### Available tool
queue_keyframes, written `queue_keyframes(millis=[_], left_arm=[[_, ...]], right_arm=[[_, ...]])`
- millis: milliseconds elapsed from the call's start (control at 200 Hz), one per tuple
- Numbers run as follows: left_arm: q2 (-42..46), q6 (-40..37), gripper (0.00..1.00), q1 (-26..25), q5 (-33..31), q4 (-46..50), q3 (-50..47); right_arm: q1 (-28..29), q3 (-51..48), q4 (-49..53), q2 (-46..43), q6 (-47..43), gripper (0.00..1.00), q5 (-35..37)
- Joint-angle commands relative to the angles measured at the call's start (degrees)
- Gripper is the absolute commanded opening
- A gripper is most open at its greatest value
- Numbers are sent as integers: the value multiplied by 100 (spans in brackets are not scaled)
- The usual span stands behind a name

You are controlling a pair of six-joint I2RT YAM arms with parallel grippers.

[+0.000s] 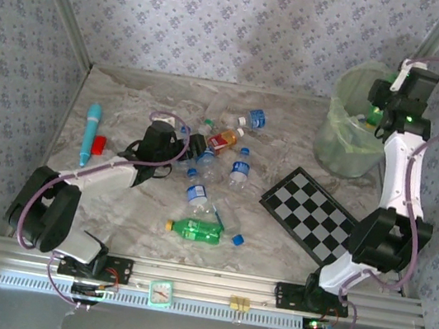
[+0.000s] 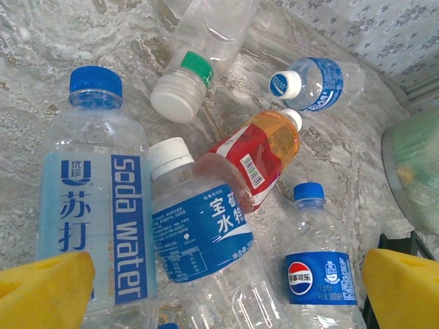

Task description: Put the plastic bottles in the bin

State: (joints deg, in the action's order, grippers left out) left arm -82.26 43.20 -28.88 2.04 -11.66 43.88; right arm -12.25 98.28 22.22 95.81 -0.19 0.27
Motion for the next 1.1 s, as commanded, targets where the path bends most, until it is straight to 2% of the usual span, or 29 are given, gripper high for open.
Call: queue_keyframes(millis=[0,375,500,630,850,1094], left_arm=[[-44,60,100,-12,-55,94,226],[-56,9,100,-21,-81,256,235],[-72,40,100,-20,-81,252,227],[-56,86,100,-21,-166,313,216],[25,122,100,-20,-317,320,148],[47,81,100,-9,-423,331,180]], right_arm=[[47,253,564,399,157,45,-316],[161,457,1149,1144,192,46,-494],[178,549,1197,1221,194,52,-436],[214,695,1303,1150,197,67,-280],[283,930,1368,615,116,83,166],[771,453,862,-549,20,87,332]])
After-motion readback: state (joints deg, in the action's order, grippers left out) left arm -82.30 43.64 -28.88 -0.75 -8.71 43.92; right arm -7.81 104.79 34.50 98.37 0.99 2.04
